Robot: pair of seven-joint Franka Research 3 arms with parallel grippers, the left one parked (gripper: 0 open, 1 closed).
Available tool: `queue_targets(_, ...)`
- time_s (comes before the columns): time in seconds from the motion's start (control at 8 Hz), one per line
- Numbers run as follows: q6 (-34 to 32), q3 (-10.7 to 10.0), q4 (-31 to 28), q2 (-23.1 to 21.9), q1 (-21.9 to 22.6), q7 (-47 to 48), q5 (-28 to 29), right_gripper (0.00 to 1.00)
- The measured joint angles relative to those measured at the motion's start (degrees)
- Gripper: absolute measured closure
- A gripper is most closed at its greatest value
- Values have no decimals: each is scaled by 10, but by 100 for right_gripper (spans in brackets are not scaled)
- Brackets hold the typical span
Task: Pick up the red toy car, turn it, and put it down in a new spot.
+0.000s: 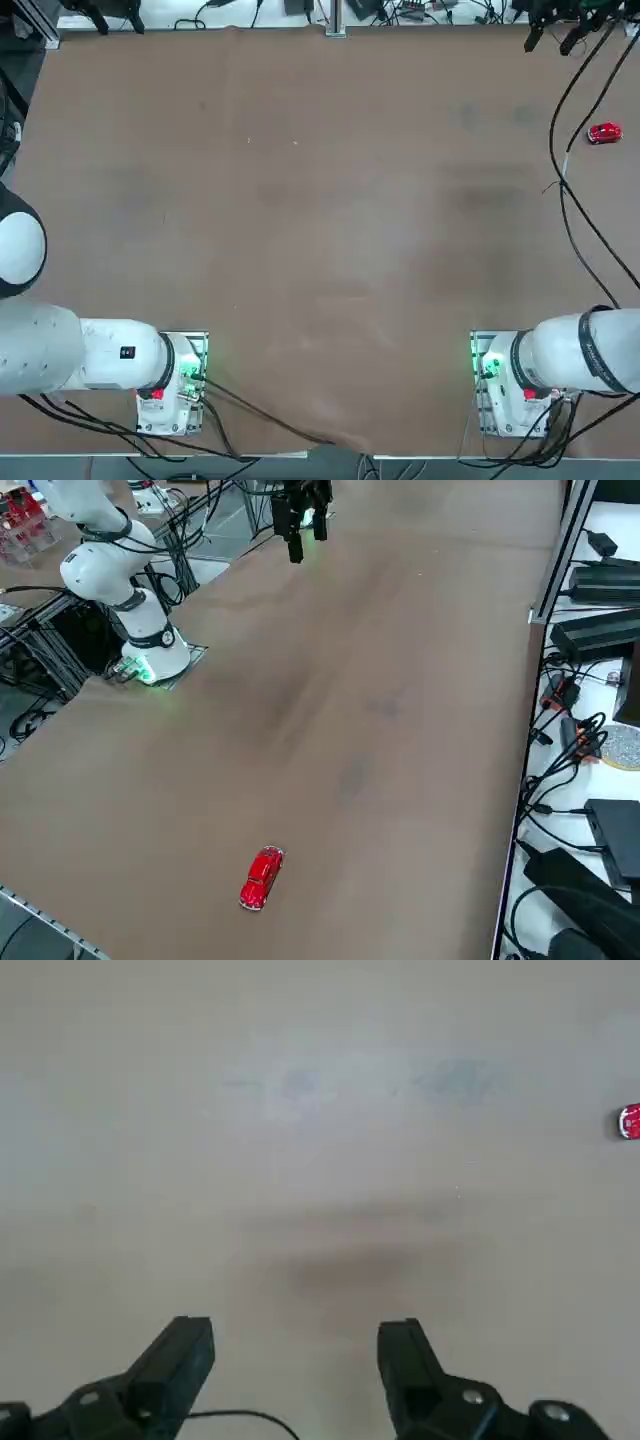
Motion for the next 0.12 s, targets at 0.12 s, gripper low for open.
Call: queue_targets(0.12, 0, 7, 0, 0, -1, 0, 0, 0)
